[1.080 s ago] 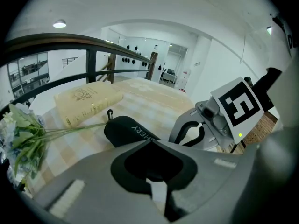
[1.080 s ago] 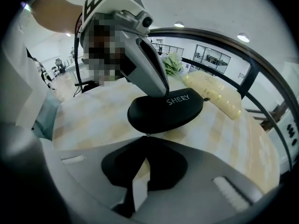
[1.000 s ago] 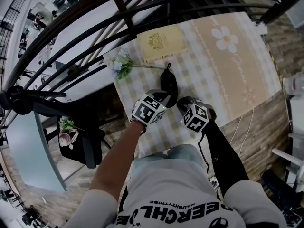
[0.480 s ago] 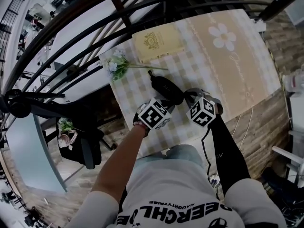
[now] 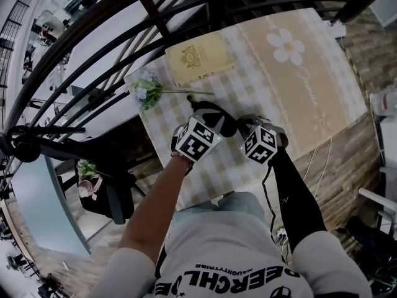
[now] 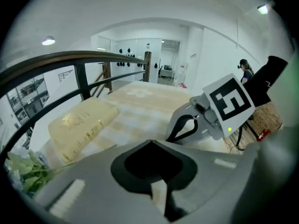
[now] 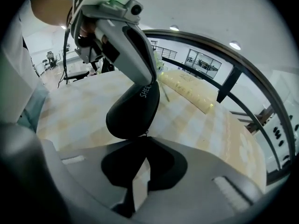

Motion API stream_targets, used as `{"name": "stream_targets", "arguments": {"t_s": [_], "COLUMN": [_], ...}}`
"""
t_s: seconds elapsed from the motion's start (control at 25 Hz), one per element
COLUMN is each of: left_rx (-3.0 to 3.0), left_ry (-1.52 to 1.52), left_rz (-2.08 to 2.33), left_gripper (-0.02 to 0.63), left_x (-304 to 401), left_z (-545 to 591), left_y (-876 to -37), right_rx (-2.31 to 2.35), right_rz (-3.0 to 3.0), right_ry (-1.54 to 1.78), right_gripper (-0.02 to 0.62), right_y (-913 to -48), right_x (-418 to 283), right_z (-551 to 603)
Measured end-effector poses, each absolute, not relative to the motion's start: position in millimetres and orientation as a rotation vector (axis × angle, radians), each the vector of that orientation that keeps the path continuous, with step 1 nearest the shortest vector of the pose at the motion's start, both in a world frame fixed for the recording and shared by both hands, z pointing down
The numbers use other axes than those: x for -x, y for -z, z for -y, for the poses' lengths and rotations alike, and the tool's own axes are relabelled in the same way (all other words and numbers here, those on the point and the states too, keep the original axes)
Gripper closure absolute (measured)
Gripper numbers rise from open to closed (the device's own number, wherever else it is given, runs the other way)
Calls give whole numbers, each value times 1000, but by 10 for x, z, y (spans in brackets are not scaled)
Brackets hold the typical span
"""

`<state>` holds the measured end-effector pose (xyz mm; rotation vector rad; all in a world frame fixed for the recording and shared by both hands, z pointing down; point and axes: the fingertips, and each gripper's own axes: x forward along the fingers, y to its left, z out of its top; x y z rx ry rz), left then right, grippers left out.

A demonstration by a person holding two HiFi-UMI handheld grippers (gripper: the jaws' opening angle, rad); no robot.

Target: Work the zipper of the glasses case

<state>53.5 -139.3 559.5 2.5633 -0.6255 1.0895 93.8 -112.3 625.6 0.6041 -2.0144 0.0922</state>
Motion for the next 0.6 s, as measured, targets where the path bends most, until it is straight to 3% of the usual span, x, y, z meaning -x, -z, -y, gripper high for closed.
{"name": "stream_targets", "arguments": {"t_s": [0.6], "left_rx": [-2502], "left_ry": [-1193], "left_rz": [535], "left_gripper": [595], "left_x": [-519], "left_z": [1372], "left_y": [-5768], "right_rx": [-504], "right_rz": [2069], "right_ry": [-123], "right_gripper": [566], "right_y": [-6254], "right_x": [-931], "right_z": [1054]}}
